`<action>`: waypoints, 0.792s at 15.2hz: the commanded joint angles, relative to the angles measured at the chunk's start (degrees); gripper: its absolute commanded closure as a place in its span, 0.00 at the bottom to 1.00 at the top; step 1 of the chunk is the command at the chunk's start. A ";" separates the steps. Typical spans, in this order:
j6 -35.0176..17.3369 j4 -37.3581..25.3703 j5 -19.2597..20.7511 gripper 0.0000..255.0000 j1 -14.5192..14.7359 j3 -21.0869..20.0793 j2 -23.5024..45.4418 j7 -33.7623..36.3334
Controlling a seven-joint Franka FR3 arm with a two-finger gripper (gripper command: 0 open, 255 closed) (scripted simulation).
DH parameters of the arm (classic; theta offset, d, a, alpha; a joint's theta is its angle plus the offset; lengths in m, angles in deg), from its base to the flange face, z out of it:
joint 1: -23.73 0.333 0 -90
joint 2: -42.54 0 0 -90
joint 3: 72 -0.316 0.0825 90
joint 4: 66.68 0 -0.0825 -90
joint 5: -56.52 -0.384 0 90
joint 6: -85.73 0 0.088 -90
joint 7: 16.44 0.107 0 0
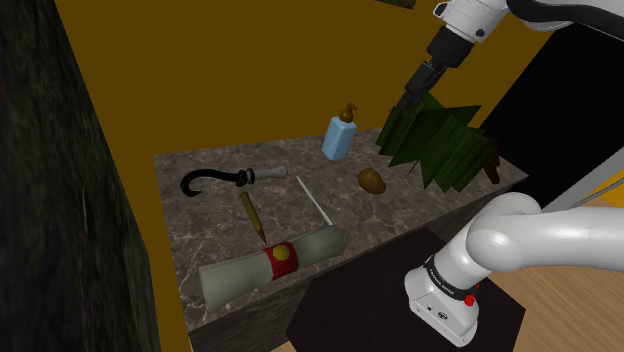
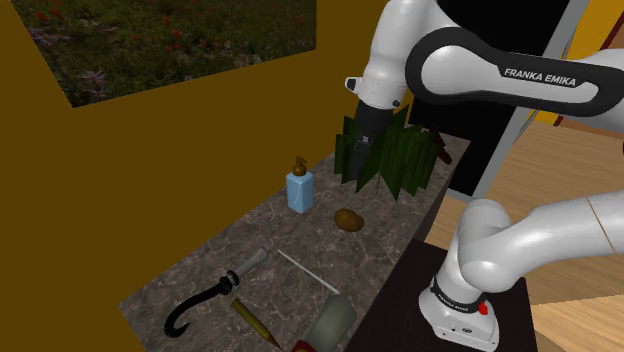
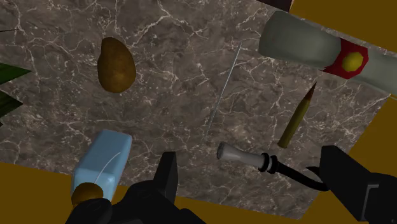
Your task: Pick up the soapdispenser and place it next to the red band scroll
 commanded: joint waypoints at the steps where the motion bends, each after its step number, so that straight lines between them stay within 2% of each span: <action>1: 0.00 0.00 0.00 0.00 0.00 0.00 0.00 0.00; 12: -11.50 -5.77 4.70 0.00 -2.85 5.12 19.91 -7.52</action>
